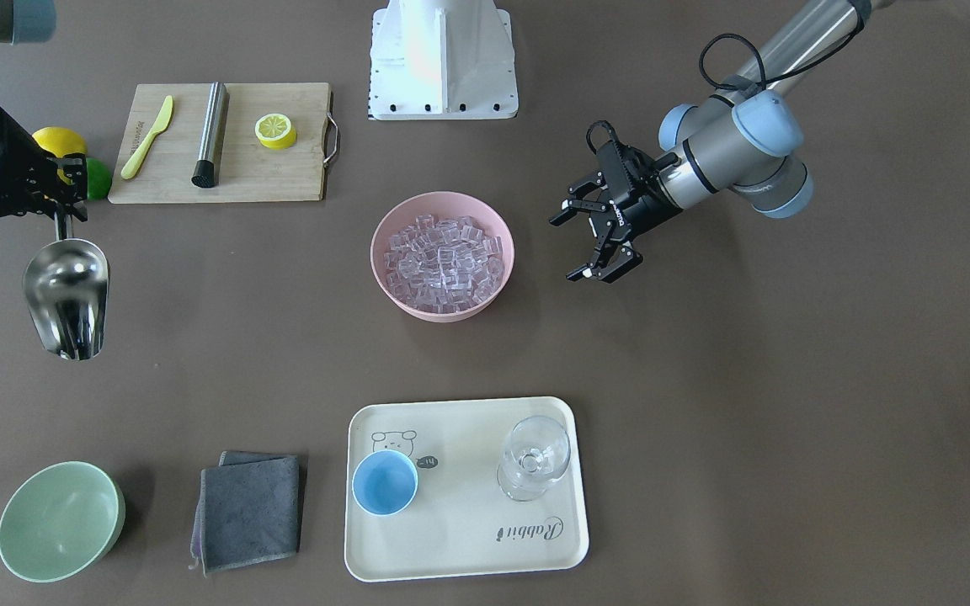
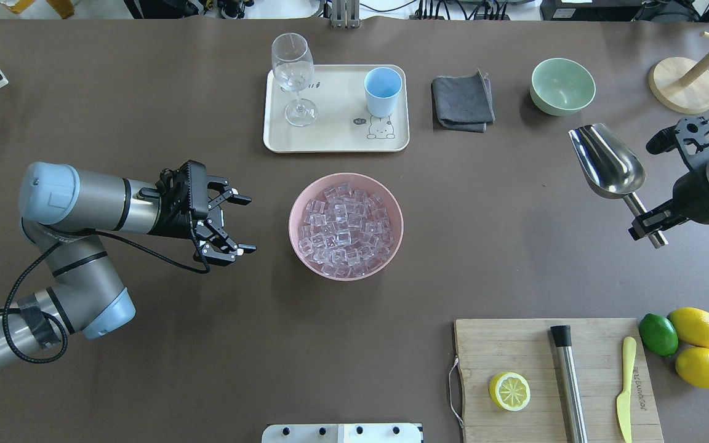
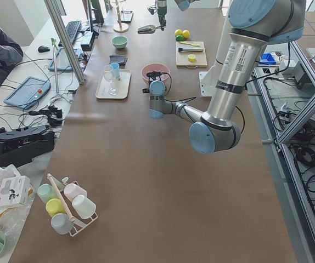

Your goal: Put ice in cup with scoop

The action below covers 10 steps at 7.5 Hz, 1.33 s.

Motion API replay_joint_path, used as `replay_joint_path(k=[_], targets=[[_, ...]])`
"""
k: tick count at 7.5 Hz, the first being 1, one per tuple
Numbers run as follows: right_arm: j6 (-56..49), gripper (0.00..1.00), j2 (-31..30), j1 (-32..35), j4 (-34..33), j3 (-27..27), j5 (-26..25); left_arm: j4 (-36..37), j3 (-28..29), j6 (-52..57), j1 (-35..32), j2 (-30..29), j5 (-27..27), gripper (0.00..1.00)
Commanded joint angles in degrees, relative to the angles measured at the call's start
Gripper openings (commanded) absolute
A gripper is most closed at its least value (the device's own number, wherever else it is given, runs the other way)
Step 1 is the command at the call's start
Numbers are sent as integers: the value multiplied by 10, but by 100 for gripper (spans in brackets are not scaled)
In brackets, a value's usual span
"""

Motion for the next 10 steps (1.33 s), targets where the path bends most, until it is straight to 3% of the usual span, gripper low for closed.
replay_joint_path(k=[1, 3, 4, 6, 10], targets=[[-224, 0, 65, 7, -95, 26, -55, -1, 70, 44, -6, -44, -3, 98], [-388, 0, 180, -14, -274, 41, -146, -2, 103, 73, -2, -73, -21, 98], [-423, 0, 186, -31, -310, 59, -168, -2, 122, 109, -3, -89, -42, 98], [-492, 0, 206, -48, -370, 85, -192, -1, 134, 111, 7, -103, -49, 98], [-570, 0, 325, -82, -550, 96, -200, 1, 154, 75, 17, -127, -61, 98]])
